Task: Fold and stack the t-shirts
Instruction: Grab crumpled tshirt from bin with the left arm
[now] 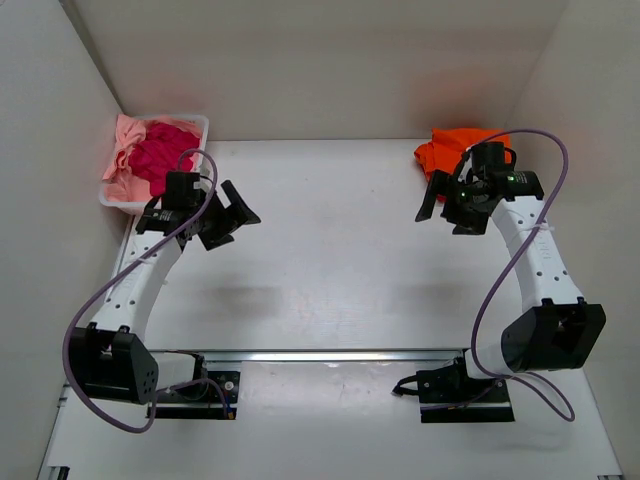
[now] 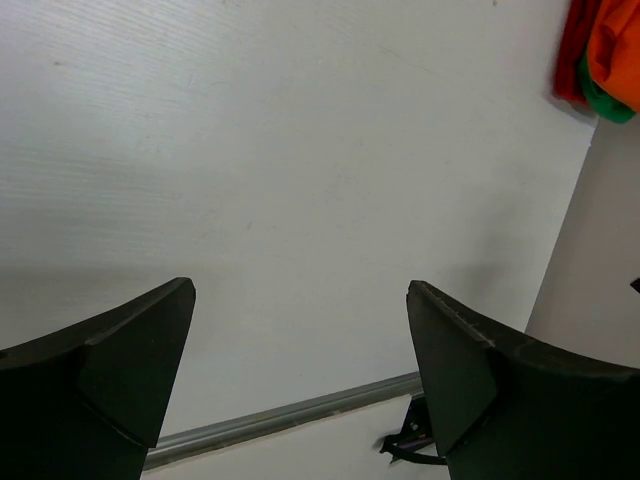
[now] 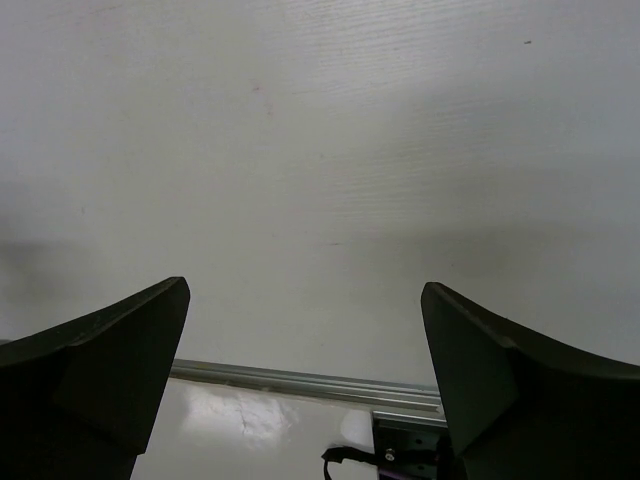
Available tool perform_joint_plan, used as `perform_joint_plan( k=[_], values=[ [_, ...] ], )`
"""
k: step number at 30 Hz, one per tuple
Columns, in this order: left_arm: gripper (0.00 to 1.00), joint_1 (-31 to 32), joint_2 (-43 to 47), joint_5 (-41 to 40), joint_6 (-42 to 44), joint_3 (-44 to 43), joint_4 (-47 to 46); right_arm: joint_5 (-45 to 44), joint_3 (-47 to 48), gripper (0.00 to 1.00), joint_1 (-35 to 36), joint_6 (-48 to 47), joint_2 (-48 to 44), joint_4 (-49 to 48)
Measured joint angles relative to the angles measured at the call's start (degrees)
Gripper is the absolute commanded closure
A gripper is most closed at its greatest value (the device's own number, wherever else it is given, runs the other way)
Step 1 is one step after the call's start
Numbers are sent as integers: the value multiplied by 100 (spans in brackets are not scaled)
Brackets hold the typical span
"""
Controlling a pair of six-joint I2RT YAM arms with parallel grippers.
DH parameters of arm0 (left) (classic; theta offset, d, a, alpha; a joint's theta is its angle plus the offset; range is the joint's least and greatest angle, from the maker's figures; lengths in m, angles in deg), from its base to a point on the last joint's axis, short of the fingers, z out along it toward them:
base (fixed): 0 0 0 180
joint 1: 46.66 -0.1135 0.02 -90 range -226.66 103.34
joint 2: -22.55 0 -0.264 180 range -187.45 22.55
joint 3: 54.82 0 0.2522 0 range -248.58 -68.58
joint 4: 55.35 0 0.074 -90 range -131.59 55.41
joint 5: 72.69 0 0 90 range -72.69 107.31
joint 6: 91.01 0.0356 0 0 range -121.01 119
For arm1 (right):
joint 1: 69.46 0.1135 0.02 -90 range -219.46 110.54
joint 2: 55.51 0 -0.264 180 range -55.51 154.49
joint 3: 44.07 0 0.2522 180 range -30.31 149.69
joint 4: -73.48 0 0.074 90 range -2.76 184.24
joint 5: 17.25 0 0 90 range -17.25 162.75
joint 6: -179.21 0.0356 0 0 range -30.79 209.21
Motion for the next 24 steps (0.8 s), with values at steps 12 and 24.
perform_joint_plan(
  k=[12,24],
  values=[
    [1,-651,-831,380,608,-1366,-251,116,-286,0,-157,42,-101,0],
    [98,-1145,-4839,372,-173,-4542,-9,59,-437,1,-363,42,-433,66]
  ],
)
